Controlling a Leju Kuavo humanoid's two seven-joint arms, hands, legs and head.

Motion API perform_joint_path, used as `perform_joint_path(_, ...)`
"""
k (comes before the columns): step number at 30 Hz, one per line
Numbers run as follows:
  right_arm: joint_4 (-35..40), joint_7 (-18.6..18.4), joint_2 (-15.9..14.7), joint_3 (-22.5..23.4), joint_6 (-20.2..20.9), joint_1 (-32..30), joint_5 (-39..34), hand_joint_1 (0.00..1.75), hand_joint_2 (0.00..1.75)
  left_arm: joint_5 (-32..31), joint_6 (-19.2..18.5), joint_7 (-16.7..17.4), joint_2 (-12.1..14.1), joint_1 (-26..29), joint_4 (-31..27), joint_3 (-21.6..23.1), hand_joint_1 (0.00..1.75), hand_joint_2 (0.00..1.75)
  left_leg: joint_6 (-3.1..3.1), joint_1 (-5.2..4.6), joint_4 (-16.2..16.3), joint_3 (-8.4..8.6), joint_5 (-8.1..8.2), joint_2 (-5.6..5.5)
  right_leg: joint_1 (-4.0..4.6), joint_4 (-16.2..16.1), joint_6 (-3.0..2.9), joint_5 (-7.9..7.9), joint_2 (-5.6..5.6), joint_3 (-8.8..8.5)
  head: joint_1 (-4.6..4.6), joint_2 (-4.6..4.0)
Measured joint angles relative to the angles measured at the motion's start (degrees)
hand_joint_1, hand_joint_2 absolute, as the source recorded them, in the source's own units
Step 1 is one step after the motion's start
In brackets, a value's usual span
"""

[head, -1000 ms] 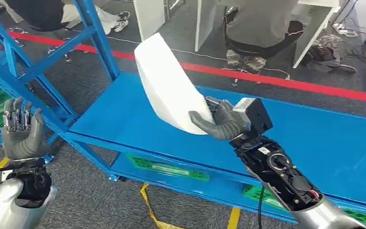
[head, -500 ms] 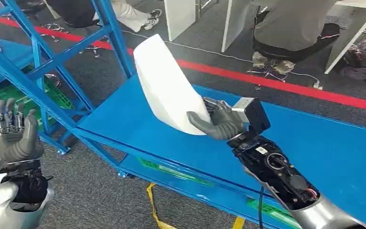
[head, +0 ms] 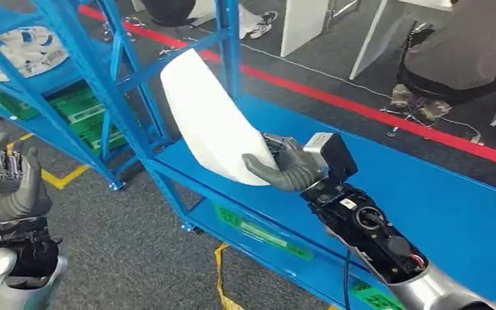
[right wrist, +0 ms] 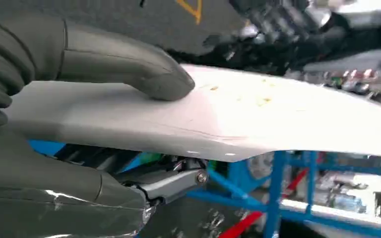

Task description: Take the parts from the cabinet and place them on the table.

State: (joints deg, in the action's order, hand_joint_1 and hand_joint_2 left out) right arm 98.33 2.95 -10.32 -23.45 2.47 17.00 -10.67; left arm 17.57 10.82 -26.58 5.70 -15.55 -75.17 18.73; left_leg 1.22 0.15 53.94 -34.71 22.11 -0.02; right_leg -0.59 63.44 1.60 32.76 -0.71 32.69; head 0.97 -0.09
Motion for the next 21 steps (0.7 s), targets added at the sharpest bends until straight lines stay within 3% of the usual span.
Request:
perform_joint_path(1, 0.0, -0.1, 0.0, -0.1, 0.1, -0.2, 0.0, 1.75, 1.75, 0.0, 0.0, 0.0, -0.1, 0.1, 0.0, 0.0, 0.00, 1.75, 0.06, 0.00, 0.0, 0.00, 0.04, -0.74, 0.01, 5.6, 0.14, 2.19, 0.50, 2.86, -0.42, 0.00)
perform_joint_path(2, 0.0, -0.2, 0.0, -0.2, 0.2, -0.3, 0.0, 1.75, 1.75, 0.0, 0.0, 0.0, -0.3, 0.2, 0.0, 0.0, 0.00, 1.75, 0.09, -0.01, 0.0, 0.00, 0.07, -1.48, 0.01, 9.7, 0.26, 3.43, 0.57, 5.16, -0.68, 0.00)
perform_joint_path(3, 0.0, -0.3, 0.0, -0.3, 0.3, -0.5, 0.0, 1.75, 1.75, 0.0, 0.0, 0.0, -0.3, 0.3, 0.0, 0.0, 0.00, 1.75, 0.10, -0.01, 0.1, 0.04, 0.11, -2.32, 0.01, 11.4, 0.30, 3.04, 0.57, 6.48, -0.79, 0.00)
perform_joint_path(4, 0.0, -0.4, 0.0, -0.4, 0.4, -0.5, 0.0, 1.75, 1.75, 0.0, 0.0, 0.0, -0.3, 0.3, 0.0, 0.0, 0.00, 1.75, 0.10, 0.02, 0.2, 0.16, 0.20, -3.12, -0.03, 9.8, 0.26, 1.19, 0.57, 6.21, -0.99, 0.00)
perform_joint_path(6, 0.0, -0.4, 0.0, -0.5, 0.4, -0.4, 0.0, 1.75, 1.75, 0.0, 0.0, 0.0, -0.3, 0.3, 0.0, 0.0, 0.00, 1.75, -0.23, 0.14, 0.5, 0.58, 0.51, -4.85, -0.15, -0.3, -0.02, -5.29, 1.28, 2.12, -1.51, 0.00)
perform_joint_path(7, 0.0, -0.4, 0.0, -0.4, 0.4, -0.4, 0.0, 1.75, 1.75, 0.0, 0.0, 0.0, -0.4, 0.3, 0.0, 0.0, 0.00, 1.75, -0.45, 0.22, 0.7, 0.66, 0.74, -5.52, -0.33, -5.7, -0.17, -7.85, 3.22, 0.11, -1.75, 0.00)
perform_joint_path(8, 0.0, -0.4, 0.0, -0.5, 0.4, -0.4, 0.0, 1.75, 1.75, 0.0, 0.0, 0.0, -0.4, 0.3, 0.0, 0.0, 0.00, 1.75, -0.72, -0.04, 0.9, 0.38, 0.73, -6.04, -0.48, -6.7, -0.30, -6.89, 5.48, -0.40, -1.64, 0.00)
perform_joint_path(11, 0.1, -0.4, 0.0, -0.7, 0.4, -0.3, 0.0, 1.75, 1.75, 0.1, 0.0, 0.0, -0.4, 0.5, -0.1, 0.0, 0.00, 1.75, -1.68, 0.66, 0.7, -0.41, 0.19, -7.83, 0.00, -7.5, -0.86, -6.69, 4.32, -1.26, -1.60, 0.00)
perform_joint_path(12, 0.1, -0.4, 0.0, -0.7, 0.5, -0.3, 0.0, 1.75, 1.75, 0.1, 0.0, 0.0, -0.3, 0.6, -0.1, 0.0, 0.00, 1.75, -2.16, 0.35, 0.6, -0.42, 0.01, -8.60, -0.39, -8.1, -1.39, -7.04, 3.63, -1.54, -1.49, 0.00)
perform_joint_path(13, 0.1, -0.4, 0.0, -0.7, 0.5, -0.2, 0.0, 1.75, 1.75, 0.1, 0.1, 0.0, -0.2, 0.7, -0.2, 0.0, 0.00, 1.75, -2.09, 0.50, 1.0, -0.55, 0.53, -6.85, -0.63, -8.6, -1.78, -7.30, 2.80, -1.96, -1.53, 0.00)
perform_joint_path(14, 0.1, -0.4, 0.0, -0.7, 0.5, -0.2, 0.0, 1.75, 1.75, 0.1, 0.1, 0.0, -0.1, 0.4, -0.3, 0.0, 0.00, 1.75, -2.35, 0.07, 3.4, -1.64, 2.03, -3.47, -0.52, -8.8, -2.07, -7.34, 2.16, -2.24, -0.71, 0.00)
perform_joint_path(15, 0.2, -0.4, 0.0, -0.7, 0.5, -0.2, 0.0, 1.75, 1.75, 0.1, 0.1, 0.0, -0.1, 0.2, -0.3, 0.0, 0.00, 1.75, -2.64, 0.22, 7.7, -3.83, 4.08, -1.86, -0.40, -8.9, -2.35, -7.28, 1.51, -2.27, -0.13, 0.00)
perform_joint_path(17, 0.3, -0.4, 0.0, -0.7, 0.5, -0.3, -0.1, 1.75, 1.75, 0.1, 0.1, 0.0, -0.2, 0.5, -0.3, 0.1, 0.00, 1.75, -3.01, 0.42, 17.2, -8.94, 7.59, -0.62, -0.22, -8.9, -2.50, -7.16, -0.04, -2.22, -0.03, 0.00)
perform_joint_path(18, 0.3, -0.4, 0.0, -0.7, 0.7, -0.3, -0.1, 1.75, 1.75, 0.1, 0.2, 0.0, -0.2, 0.6, -0.3, 0.1, 0.00, 1.75, -3.13, 0.45, 19.6, -10.37, 7.83, -0.43, -0.21, -8.9, -2.51, -7.11, -0.81, -2.19, 0.17, 0.00)
perform_joint_path(19, 0.3, -0.4, 0.0, -0.7, 0.8, -0.3, -0.3, 1.75, 1.75, 0.1, 0.4, 0.0, -0.2, 0.7, -0.3, 0.1, 0.00, 1.75, -3.15, 0.51, 18.7, -10.07, 6.64, -0.35, -0.21, -8.9, -2.50, -7.02, -1.58, -2.25, 0.61, 0.00)
perform_joint_path(20, 0.3, -0.4, 0.0, -0.7, 0.9, -0.3, -0.3, 1.75, 1.75, 0.1, 0.4, 0.0, -0.2, 0.7, -0.3, 0.1, 0.00, 1.75, -3.09, 0.53, 15.2, -8.40, 4.62, -0.19, -0.21, -8.8, -2.44, -6.88, -2.24, -2.35, 0.92, 0.00)
perform_joint_path(21, 0.3, -0.4, 0.0, -0.7, 1.0, -0.2, -0.3, 1.75, 1.75, 0.1, 0.5, 0.0, -0.2, 0.6, -0.3, 0.1, 0.00, 1.75, -2.93, 0.53, 10.1, -5.66, 2.24, 0.38, -0.21, -8.8, -2.34, -6.72, -2.87, -2.55, 1.09, 0.00)
